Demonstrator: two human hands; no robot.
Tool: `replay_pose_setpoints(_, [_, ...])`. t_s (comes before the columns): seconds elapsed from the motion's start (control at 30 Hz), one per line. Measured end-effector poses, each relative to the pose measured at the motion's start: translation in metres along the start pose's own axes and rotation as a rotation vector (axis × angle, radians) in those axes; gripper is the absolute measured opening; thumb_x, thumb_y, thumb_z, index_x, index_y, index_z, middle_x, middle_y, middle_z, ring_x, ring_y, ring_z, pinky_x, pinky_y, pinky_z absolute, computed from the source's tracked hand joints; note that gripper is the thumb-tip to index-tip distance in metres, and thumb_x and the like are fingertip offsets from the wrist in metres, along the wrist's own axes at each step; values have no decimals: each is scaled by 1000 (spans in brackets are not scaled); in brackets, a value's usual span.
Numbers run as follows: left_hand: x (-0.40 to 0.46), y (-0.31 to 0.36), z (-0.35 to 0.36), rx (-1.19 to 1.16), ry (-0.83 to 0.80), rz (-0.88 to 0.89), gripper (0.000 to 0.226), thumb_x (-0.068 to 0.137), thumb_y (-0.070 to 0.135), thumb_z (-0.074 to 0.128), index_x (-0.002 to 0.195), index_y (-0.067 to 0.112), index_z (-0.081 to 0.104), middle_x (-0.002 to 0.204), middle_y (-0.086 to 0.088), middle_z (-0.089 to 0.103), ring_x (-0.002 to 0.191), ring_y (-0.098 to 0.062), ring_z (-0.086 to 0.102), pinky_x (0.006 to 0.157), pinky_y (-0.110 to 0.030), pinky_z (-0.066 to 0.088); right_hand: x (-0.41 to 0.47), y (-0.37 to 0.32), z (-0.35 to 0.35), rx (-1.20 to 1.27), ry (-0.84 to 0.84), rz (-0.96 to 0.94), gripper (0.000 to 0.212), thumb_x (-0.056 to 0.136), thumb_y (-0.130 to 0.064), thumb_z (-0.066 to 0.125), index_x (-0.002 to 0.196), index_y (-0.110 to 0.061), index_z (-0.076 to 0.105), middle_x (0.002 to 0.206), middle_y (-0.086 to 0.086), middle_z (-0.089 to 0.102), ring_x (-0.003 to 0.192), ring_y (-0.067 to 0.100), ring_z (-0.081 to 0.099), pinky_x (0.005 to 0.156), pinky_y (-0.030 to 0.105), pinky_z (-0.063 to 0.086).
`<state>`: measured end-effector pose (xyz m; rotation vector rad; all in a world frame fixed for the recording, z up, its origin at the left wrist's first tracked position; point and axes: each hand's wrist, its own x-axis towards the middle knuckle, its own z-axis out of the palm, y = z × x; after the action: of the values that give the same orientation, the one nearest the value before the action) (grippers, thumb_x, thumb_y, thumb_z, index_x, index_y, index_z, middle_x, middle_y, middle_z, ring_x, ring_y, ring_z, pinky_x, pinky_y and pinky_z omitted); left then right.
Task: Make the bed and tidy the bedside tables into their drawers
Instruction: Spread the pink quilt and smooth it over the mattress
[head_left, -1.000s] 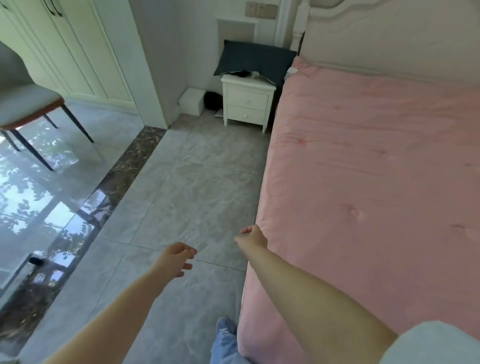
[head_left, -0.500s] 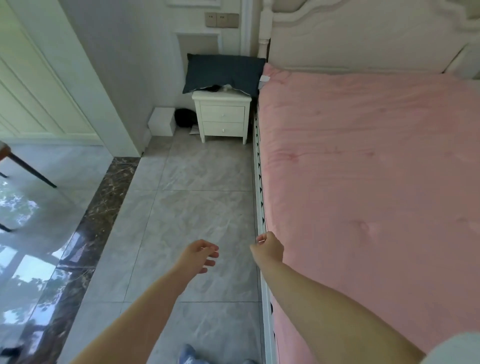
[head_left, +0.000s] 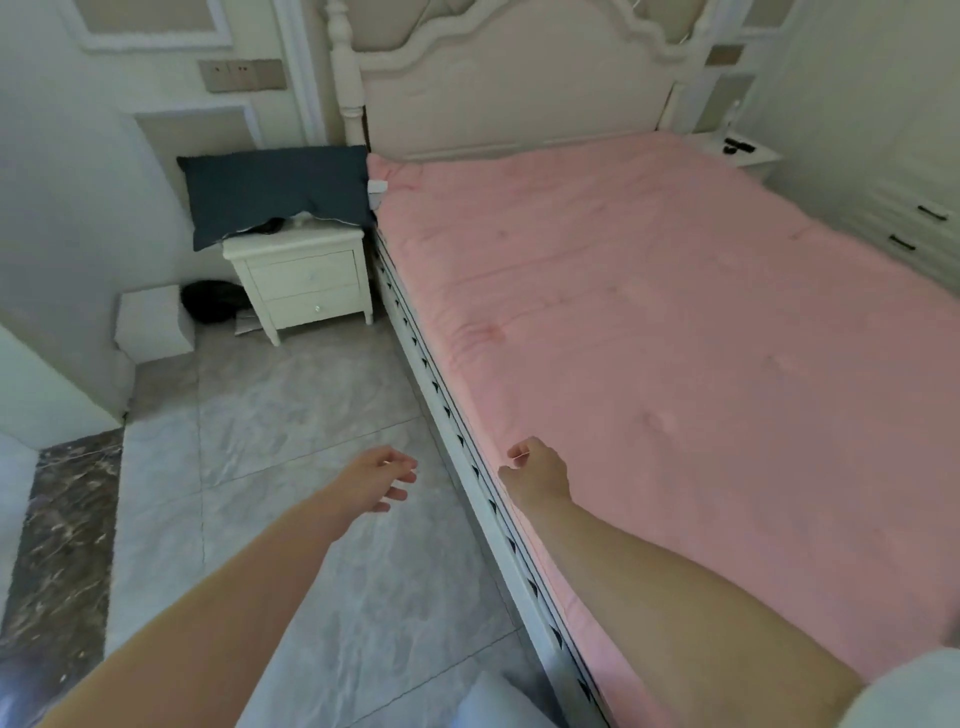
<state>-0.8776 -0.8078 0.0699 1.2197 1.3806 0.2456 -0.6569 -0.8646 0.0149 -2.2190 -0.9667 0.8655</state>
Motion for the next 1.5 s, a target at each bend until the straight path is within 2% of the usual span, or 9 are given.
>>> replay_pose_setpoints(0.17, [61, 31, -8, 35, -61, 0, 18, 95, 25, 55, 109, 16, 64, 107, 0, 70, 86, -17, 67, 77, -31, 52, 47, -8, 3, 18, 74, 81, 21, 77, -18, 61, 96, -28, 58, 105, -2, 60, 90, 18, 60, 82, 36, 53])
replay_pose_setpoints(0.4, [144, 90, -29, 21, -63, -27, 18, 96, 24, 54, 109, 15, 64, 107, -2, 70, 94, -21, 68, 90, -39, 53, 129, -36, 18, 20, 86, 132, 24, 77, -19, 61, 99, -26, 58, 104, -2, 59, 90, 18, 59, 82, 34, 51])
replay_pose_setpoints(0.67, [214, 139, -94, 20, -22, -3, 16, 94, 18, 53, 106, 17, 65, 103, 1, 69, 86, -17, 67, 85, -34, 52, 207, -105, 49, -73, 37, 107, 29, 75, -19, 61, 102, -27, 58, 107, -1, 56, 93, 19, 57, 81, 33, 49])
replay_pose_setpoints(0.8, [254, 148, -139, 22, -36, -20, 18, 95, 22, 52, 106, 17, 65, 105, 0, 69, 87, -19, 67, 86, -35, 52, 238, -140, 73, -83, 38, 171, 34, 76, -17, 59, 108, -28, 57, 113, -1, 55, 98, 20, 58, 86, 36, 51])
replay_pose_setpoints(0.9, [284, 160, -176, 74, -95, 3, 21, 95, 26, 56, 111, 17, 64, 105, 2, 69, 91, -18, 67, 83, -33, 52, 254, -166, 88, -11, 88, 225, 35, 77, -15, 60, 110, -25, 57, 110, 1, 57, 93, 20, 60, 86, 39, 53])
replay_pose_setpoints(1.1, [327, 193, -230, 134, -331, 90, 22, 87, 32, 68, 108, 26, 66, 109, 5, 71, 99, -15, 70, 95, -38, 53, 268, -207, 113, 48, 163, 283, 37, 78, -14, 64, 114, -22, 57, 116, 5, 57, 92, 18, 56, 76, 30, 51])
replay_pose_setpoints(1.2, [348, 210, -246, 150, -335, 114, 25, 88, 30, 68, 111, 24, 65, 111, 4, 70, 99, -15, 69, 91, -34, 54, 277, -224, 122, 31, 169, 285, 40, 80, -13, 64, 119, -21, 55, 120, 6, 55, 90, 16, 52, 72, 26, 44])
replay_pose_setpoints(1.27, [363, 219, -252, 132, -334, 129, 25, 88, 28, 68, 112, 22, 65, 112, 2, 69, 99, -15, 69, 84, -30, 55, 286, -229, 126, 41, 190, 301, 42, 80, -12, 63, 120, -21, 55, 123, 6, 54, 88, 16, 52, 73, 26, 45])
replay_pose_setpoints(1.5, [432, 254, -266, 118, -302, 133, 20, 87, 25, 68, 106, 21, 67, 112, -5, 69, 97, -17, 70, 90, -37, 55, 348, -247, 135, 53, 225, 338, 47, 82, -8, 64, 128, -18, 53, 129, 8, 53, 88, 16, 46, 74, 21, 37])
